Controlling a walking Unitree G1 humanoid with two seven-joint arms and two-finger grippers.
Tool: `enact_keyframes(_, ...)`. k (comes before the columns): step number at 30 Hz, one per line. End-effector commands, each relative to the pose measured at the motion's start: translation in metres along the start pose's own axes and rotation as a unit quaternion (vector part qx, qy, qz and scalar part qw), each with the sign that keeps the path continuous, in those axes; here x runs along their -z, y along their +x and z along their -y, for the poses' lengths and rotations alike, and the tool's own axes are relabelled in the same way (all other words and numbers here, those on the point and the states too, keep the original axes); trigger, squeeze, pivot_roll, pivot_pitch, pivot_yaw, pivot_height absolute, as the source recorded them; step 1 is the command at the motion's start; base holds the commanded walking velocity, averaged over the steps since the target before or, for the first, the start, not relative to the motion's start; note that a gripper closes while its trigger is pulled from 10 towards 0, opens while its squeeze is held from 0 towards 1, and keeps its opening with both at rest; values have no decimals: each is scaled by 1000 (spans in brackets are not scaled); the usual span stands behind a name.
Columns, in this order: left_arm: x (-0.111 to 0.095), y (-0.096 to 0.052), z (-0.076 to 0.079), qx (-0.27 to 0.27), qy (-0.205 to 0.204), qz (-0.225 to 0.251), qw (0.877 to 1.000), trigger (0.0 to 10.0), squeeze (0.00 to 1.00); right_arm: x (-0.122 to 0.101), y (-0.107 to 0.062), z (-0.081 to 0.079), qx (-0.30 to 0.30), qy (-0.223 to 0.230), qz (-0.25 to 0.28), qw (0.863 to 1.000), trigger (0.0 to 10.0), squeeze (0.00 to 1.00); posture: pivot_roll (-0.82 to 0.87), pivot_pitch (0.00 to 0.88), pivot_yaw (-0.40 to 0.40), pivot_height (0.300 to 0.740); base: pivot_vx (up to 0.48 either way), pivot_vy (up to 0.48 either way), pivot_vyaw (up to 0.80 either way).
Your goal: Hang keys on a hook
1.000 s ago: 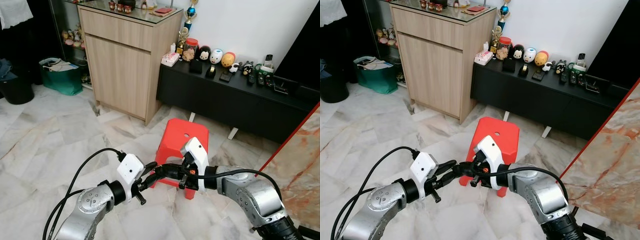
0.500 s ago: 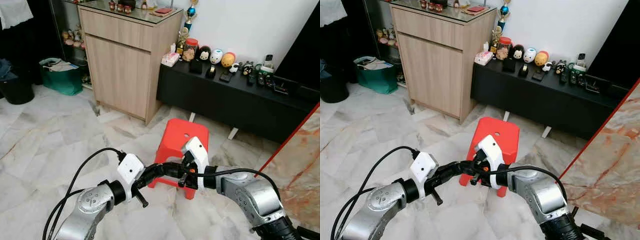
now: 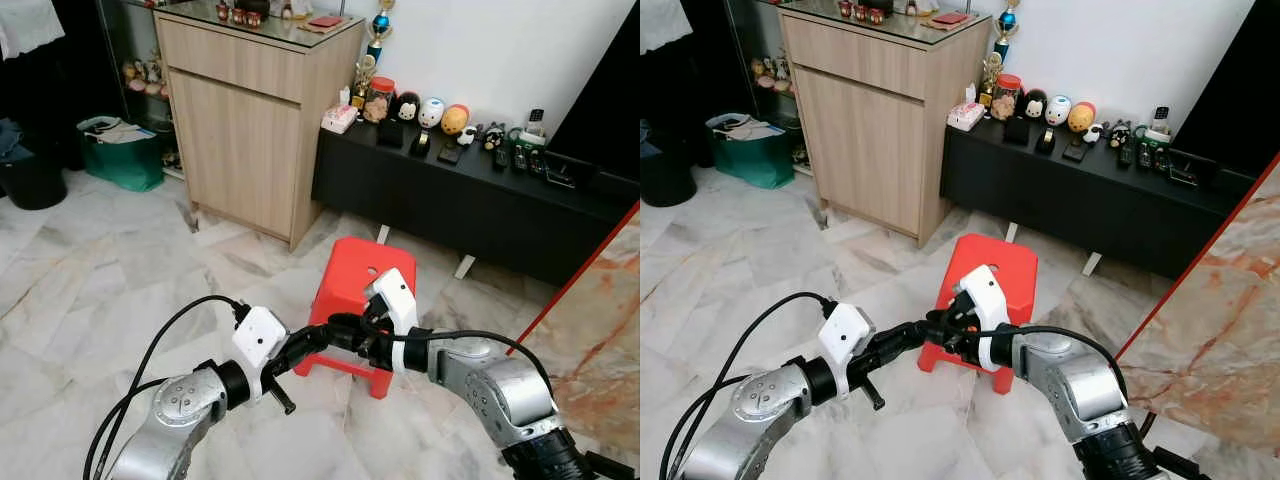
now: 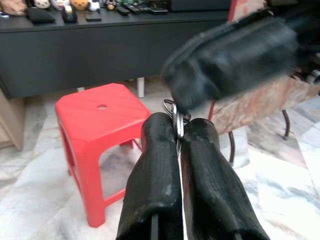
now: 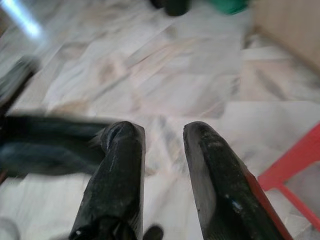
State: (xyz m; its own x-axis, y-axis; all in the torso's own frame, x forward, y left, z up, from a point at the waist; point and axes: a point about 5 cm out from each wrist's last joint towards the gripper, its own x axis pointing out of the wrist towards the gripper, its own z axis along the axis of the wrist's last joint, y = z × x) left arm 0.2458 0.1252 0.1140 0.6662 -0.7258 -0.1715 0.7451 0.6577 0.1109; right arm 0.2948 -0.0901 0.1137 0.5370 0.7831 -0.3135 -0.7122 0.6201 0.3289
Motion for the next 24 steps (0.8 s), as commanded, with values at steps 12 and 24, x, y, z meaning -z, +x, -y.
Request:
enact_keyframes(12, -2, 2, 10, 31, 7, -2, 999, 0, 0, -37, -16, 39, 116, 84, 129, 981, 10000, 0, 106, 0, -161, 740, 0, 0, 0)
enact_keyframes(24, 0, 2, -2, -19, 21, 0, 1000, 3137, 0, 38, -19, 66, 225, 33, -34, 973, 10000, 0, 109, 0, -162, 740, 0, 0, 0)
